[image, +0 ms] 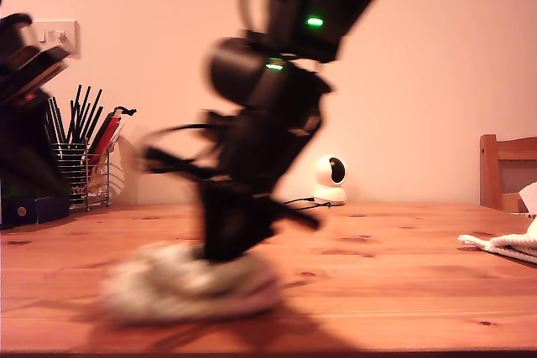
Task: Fold the tea towel in front of you. After folding it, place it to the right side.
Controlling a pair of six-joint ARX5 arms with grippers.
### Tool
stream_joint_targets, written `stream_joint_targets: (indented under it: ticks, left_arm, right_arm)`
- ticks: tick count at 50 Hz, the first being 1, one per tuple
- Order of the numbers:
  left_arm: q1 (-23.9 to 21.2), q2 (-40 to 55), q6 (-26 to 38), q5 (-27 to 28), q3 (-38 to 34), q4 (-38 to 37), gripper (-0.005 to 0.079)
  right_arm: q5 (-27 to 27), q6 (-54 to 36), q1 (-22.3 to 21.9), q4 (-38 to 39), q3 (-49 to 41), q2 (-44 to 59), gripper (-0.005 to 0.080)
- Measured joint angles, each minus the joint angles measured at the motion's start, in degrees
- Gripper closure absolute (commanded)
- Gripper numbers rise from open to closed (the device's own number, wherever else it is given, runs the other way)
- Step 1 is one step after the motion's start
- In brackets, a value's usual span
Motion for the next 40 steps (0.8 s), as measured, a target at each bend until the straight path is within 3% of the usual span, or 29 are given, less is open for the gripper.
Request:
stream_joint_targets:
  ticks: [10,21,26,30,40]
  left_arm:
    - [-2.8,0.0,-2.4,0.0,0.0,4.7,0.0764]
    - [-5.7,1.6,-2.4,-0.4,0.0,10.6,0.0764]
    - [-7.6,6.2,-2.5,-0.5,0.0,14.6,0.0764]
    - [-8.7,10.6,-3.1,-0.5,0.0,18.7,0.0764]
    - [-10.6,17.6,-4.0,-0.5,0.0,28.5,0.0764]
  right_arm:
    - [7.2,-0.2,-4.9,-2.3,0.7,-0.4,0.0763]
    - [5.3,-0.2,-7.1,-3.5,0.9,-0.7,0.0761]
    - [3.0,-0.2,-7.8,-3.3,0.8,-0.7,0.0722]
    - [1.5,-0.3,-8.3,-3.3,0.6,-1.0,0.0661]
    - [-3.0,-2.2,-9.3,-4.0,-0.6,-2.8,0.0399]
